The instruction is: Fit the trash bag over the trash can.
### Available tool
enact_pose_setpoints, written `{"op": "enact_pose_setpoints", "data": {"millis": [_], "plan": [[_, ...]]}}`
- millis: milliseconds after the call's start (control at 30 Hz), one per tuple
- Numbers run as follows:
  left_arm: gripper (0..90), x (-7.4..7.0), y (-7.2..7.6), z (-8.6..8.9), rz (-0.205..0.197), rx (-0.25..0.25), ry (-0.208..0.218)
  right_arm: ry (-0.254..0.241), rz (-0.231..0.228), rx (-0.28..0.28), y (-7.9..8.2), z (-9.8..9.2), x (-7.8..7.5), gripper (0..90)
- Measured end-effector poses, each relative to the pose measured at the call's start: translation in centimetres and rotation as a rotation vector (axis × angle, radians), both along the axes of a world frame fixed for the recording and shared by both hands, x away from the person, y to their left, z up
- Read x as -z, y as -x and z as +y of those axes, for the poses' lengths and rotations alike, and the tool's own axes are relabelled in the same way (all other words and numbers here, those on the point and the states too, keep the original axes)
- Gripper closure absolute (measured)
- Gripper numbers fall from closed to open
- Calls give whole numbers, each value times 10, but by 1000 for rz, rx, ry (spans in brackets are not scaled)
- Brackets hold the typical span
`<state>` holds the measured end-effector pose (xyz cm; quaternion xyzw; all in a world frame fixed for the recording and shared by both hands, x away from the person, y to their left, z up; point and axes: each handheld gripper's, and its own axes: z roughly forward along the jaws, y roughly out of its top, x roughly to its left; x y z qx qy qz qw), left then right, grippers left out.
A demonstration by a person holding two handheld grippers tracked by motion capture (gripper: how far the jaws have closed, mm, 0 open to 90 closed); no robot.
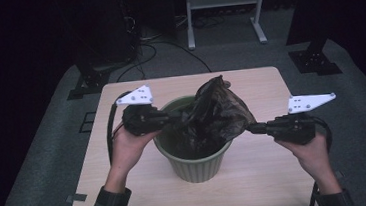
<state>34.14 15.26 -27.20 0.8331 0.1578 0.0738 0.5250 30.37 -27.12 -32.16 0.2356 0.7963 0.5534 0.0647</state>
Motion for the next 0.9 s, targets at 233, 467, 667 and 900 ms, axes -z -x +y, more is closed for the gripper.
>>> {"op": "enact_pose_setpoints", "data": {"millis": [233, 467, 667, 900], "plan": [[899, 8, 8, 48, 21, -80, 27, 9, 2, 47, 0, -21, 3, 895], [898, 18, 19, 81, 36, -129, 45, 21, 14, 75, 4, -35, 10, 895], [899, 28, 28, 93, 52, -144, 25, 53, 32, 89, 10, -45, 20, 895], [898, 43, 31, 101, 83, -160, 29, 69, 71, 117, 13, -58, 36, 895]]}}
